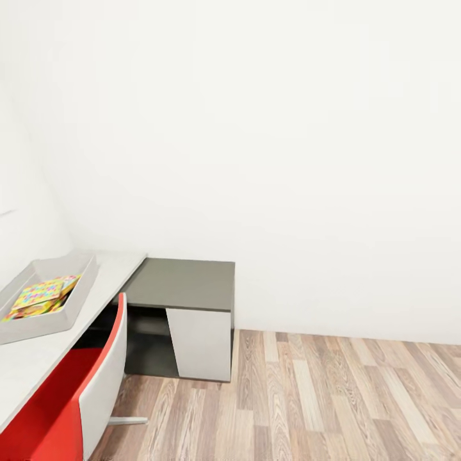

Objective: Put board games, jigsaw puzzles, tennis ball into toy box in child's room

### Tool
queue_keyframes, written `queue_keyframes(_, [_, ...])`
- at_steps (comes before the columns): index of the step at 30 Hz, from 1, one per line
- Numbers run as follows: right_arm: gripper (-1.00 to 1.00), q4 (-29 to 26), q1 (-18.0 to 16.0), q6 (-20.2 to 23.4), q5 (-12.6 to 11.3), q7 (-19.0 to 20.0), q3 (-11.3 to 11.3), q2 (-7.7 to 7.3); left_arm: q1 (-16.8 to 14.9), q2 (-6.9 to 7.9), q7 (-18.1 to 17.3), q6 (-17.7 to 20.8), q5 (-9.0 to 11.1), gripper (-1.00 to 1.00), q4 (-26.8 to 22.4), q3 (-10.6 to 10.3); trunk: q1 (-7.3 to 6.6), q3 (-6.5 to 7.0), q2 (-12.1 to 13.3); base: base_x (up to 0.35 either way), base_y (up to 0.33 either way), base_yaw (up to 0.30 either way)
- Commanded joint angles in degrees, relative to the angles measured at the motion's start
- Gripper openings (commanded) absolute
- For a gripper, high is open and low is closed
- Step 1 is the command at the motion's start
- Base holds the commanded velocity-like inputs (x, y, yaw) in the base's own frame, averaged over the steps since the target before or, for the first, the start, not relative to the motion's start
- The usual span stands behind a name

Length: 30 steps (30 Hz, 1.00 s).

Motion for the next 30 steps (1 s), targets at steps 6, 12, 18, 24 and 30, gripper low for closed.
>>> queue_keyframes(6, [1.0,0.12,2.6,-0.24,-0.84,0.36,0.58,-2.69,0.2,-1.68,-0.16,-0.38,0.64,1.0,-0.56,0.26,0.03,-0.69,-0.13,0.0,0.0,0.0])
queue_keyframes(12, [1.0,0.15,4.87,-0.05,-0.99,0.4,0.54,-6.64,0.22,-4.75,-0.16,-0.34,0.47,1.0,-0.74,0.16,0.03,-1.04,-0.13,0.0,0.0,0.0])
queue_keyframes(18, [1.0,0.08,5.15,-0.2,-1.03,0.56,0.49,-6.36,0.23,-4.92,-0.16,-0.34,0.41,1.0,-0.76,0.12,0.03,-1.08,-0.13,0.0,0.0,0.0])
queue_keyframes(24, [1.0,0.09,5.19,-0.21,-0.96,0.58,0.34,-6.61,0.23,-4.98,-0.16,-0.34,0.4,1.0,-0.76,0.01,0.03,-1.08,-0.13,0.0,0.0,0.0])
queue_keyframes(30, [1.0,0.09,5.21,-0.22,-0.92,0.58,0.39,-6.72,0.23,-5.02,-0.16,-0.34,0.4,1.0,-0.76,0.17,0.03,-1.08,-0.13,0.0,0.0,0.0])
